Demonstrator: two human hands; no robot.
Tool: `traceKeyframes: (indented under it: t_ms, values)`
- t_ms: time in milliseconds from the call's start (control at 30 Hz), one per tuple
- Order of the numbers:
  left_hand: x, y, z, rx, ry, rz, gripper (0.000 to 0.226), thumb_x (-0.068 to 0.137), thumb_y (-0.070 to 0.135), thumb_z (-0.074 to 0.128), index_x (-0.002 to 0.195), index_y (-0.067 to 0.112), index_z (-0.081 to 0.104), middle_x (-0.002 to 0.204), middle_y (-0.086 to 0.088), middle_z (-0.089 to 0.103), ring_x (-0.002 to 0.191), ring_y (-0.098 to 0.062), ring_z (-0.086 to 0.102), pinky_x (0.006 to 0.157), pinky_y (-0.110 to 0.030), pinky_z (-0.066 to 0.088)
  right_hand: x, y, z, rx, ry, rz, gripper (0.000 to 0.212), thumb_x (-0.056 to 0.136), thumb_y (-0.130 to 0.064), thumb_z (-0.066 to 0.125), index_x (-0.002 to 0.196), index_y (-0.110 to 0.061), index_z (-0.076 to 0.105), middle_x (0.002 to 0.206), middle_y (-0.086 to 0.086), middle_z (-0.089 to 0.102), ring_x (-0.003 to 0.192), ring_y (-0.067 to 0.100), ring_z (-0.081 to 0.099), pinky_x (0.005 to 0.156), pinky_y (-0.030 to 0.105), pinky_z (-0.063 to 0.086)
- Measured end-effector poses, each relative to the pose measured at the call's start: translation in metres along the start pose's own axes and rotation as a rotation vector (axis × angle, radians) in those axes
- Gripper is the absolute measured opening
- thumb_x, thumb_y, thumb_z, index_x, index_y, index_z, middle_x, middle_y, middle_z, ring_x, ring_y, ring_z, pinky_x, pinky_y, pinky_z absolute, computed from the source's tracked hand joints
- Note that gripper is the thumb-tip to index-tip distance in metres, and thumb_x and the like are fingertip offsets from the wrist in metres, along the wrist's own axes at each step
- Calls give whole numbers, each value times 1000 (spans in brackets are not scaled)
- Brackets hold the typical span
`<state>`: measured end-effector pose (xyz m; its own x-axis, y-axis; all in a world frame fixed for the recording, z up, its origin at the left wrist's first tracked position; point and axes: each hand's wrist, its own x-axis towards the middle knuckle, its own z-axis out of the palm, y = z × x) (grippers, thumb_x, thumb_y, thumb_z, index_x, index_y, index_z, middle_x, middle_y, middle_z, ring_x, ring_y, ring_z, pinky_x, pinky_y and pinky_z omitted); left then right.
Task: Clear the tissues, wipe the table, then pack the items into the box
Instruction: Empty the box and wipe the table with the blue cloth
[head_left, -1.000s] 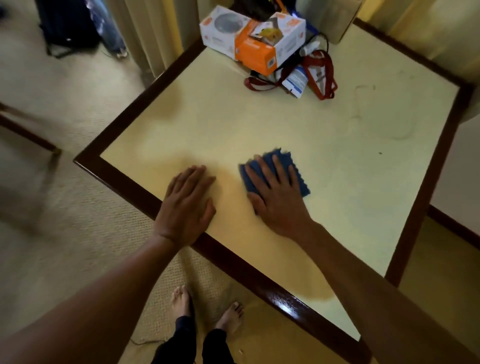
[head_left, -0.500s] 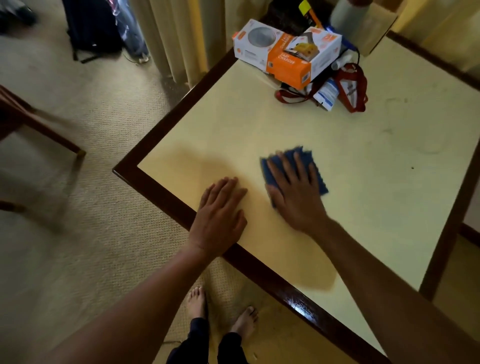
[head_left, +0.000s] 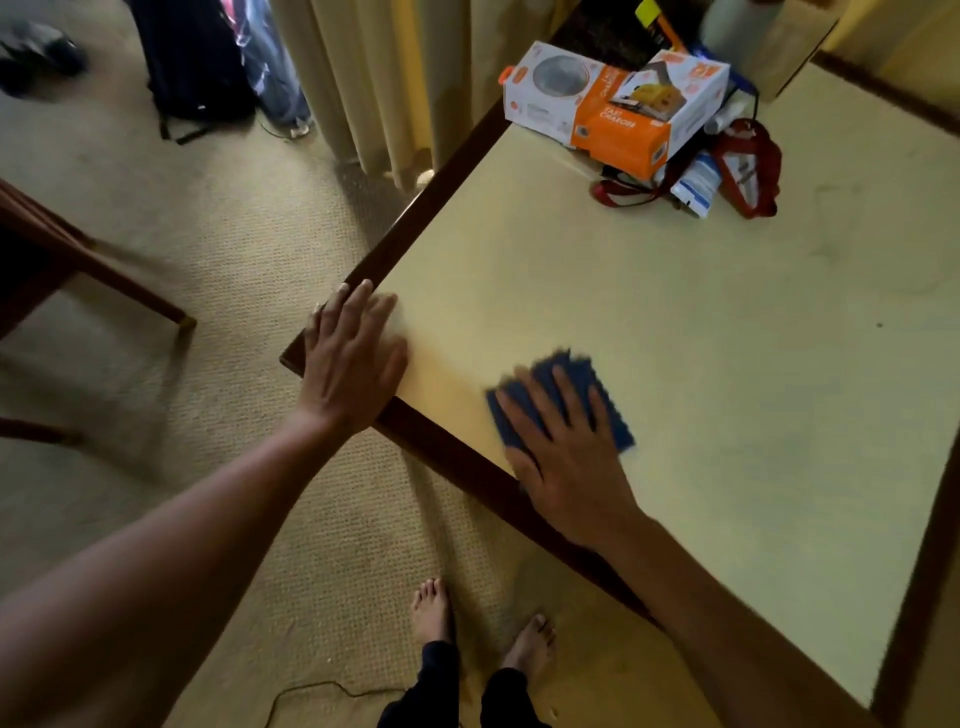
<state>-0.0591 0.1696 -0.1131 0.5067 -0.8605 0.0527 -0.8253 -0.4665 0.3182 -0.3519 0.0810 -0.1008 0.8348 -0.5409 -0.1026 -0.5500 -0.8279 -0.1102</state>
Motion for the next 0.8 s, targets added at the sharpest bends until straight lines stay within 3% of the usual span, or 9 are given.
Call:
traceKeyframes:
  t_ms: [67,133,233,333,400,467,567,633,800]
  values:
    - [2,-1,1,7,9,1,64,98,56,40,152,23,45,164,-9,34,153,-33,26,122,-56,22,-43,15,-1,1,-16,-22,59,108,-47,30,163,-31,17,172,-1,8,159,30,2,124,60,12]
    - [3,0,2,1,26,6,63,97,56,42,151,23,45,163,-9,35,152,-33,26,121,-56,22,-35,59,-7,-26,-36,121,59,108,-48,25,163,-29,20,171,3,14,158,32,6,121,63,19]
    - [2,-2,-1,-6,62,26,62,97,53,42,150,21,48,161,-10,38,151,-34,29,120,-55,24,48,110,-17,-39,26,406,61,107,-51,18,163,-27,22,169,8,21,156,39,14,118,66,21]
    - [2,-6,3,-15,101,33,60,97,50,42,148,20,50,160,-10,41,150,-34,31,120,-55,25,141,97,-22,33,67,497,61,107,-52,17,163,-31,17,171,6,13,157,38,5,122,66,8]
    - [2,-7,6,-18,118,37,58,98,47,43,148,20,51,160,-10,42,150,-34,31,120,-55,25,172,57,-17,45,35,398,61,107,-52,16,164,-32,12,172,4,9,157,37,-1,123,64,2]
    - [2,-9,6,-26,127,41,58,97,46,44,148,20,51,160,-9,42,150,-35,32,120,-55,26,158,9,-10,-10,44,228,61,106,-51,20,164,-30,16,171,5,14,157,38,2,122,65,8]
    - [2,-9,4,-25,110,45,58,96,45,44,148,21,51,160,-9,41,151,-34,30,120,-55,24,60,-33,-2,-31,-22,-17,59,109,-49,26,164,-32,13,172,0,6,158,32,-1,125,60,6]
    - [3,-7,4,-20,98,35,58,95,45,44,148,21,50,161,-9,40,151,-33,29,121,-55,22,2,-13,-2,-39,-57,-38,59,108,-47,29,164,-34,12,172,0,7,158,31,1,125,59,8]
    - [4,-8,3,-27,82,24,59,95,46,43,149,23,50,161,-7,39,152,-31,28,122,-53,21,64,77,-12,-57,38,457,62,107,-53,17,163,-27,18,169,10,22,156,40,14,120,64,18]
